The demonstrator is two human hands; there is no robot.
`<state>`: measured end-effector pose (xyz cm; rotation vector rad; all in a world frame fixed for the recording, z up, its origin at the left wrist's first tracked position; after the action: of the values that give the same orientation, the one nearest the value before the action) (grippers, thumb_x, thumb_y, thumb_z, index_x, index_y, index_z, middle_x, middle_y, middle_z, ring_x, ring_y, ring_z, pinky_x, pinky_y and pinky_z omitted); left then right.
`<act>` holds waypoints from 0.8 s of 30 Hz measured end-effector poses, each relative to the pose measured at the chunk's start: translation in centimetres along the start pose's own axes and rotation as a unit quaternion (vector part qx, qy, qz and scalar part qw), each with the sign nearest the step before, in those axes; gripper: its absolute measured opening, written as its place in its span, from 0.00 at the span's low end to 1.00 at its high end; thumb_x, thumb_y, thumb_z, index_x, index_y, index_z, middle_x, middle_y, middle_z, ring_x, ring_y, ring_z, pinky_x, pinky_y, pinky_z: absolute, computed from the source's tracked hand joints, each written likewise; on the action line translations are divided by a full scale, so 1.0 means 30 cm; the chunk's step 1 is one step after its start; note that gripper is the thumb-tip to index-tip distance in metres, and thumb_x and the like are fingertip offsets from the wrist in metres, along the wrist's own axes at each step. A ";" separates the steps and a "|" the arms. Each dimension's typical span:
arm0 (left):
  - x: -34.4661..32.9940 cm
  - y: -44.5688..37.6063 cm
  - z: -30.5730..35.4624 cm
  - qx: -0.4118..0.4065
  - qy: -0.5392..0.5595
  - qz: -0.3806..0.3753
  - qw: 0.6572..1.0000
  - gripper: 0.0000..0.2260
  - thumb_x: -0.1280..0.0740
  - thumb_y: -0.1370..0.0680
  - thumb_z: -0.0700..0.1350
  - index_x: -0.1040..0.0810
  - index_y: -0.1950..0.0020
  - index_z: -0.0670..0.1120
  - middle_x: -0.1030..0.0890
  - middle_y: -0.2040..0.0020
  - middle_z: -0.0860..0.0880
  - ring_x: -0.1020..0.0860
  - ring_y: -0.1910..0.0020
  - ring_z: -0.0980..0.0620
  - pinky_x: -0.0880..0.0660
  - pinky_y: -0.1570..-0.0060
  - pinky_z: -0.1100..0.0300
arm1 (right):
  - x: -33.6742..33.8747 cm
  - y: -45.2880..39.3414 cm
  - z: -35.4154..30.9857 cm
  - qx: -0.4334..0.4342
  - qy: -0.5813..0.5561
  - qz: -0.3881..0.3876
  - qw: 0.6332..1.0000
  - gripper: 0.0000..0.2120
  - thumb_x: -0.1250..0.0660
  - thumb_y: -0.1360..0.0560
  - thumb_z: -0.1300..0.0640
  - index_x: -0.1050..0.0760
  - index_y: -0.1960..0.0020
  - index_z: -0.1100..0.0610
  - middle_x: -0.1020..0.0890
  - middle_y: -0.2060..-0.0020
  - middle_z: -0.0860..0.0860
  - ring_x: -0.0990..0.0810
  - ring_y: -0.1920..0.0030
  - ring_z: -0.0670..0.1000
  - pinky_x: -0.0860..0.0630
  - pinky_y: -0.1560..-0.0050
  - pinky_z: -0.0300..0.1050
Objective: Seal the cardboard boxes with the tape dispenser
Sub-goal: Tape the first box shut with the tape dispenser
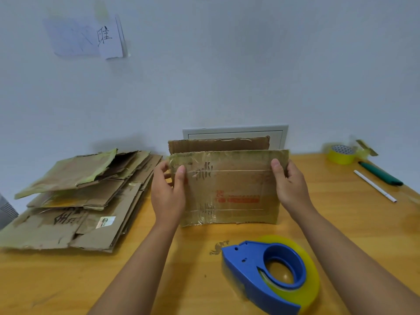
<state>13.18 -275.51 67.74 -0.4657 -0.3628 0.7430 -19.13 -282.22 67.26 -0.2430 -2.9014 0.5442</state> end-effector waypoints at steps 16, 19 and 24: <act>-0.021 -0.079 0.012 0.025 -0.036 -0.059 0.997 0.29 0.38 0.21 0.48 0.45 0.22 0.60 0.36 0.26 0.53 0.31 0.31 0.50 0.28 0.35 0.45 | 0.001 -0.052 0.011 -0.005 0.036 0.047 0.998 0.27 0.32 0.21 0.50 0.38 0.25 0.46 0.30 0.35 0.38 0.31 0.36 0.43 0.32 0.39 0.42; -0.050 -0.132 0.044 0.009 -0.087 -0.117 0.989 0.36 0.41 0.24 0.49 0.56 0.22 0.65 0.44 0.20 0.59 0.40 0.23 0.53 0.33 0.31 0.44 | -0.004 -0.071 0.001 -0.008 0.053 0.043 0.998 0.29 0.32 0.21 0.54 0.39 0.24 0.46 0.31 0.30 0.42 0.33 0.35 0.44 0.32 0.37 0.43; -0.091 -0.169 0.064 -0.061 -0.164 -0.164 0.971 0.29 0.42 0.24 0.48 0.41 0.22 0.59 0.38 0.24 0.54 0.36 0.28 0.51 0.31 0.34 0.48 | -0.028 -0.084 -0.015 -0.006 0.056 0.020 0.998 0.30 0.35 0.20 0.58 0.41 0.22 0.45 0.36 0.25 0.44 0.37 0.30 0.43 0.37 0.35 0.42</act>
<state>13.24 -280.21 71.59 -0.3850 -0.7796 0.4739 -18.53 -284.55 68.50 -0.3226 -2.7970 0.5035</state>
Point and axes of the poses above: each hand's wrist, its own y-axis away from the middle knuckle, its own x-axis out of the back of the hand, z = x × y, the point moved 9 cm from there along -y, towards the middle knuckle
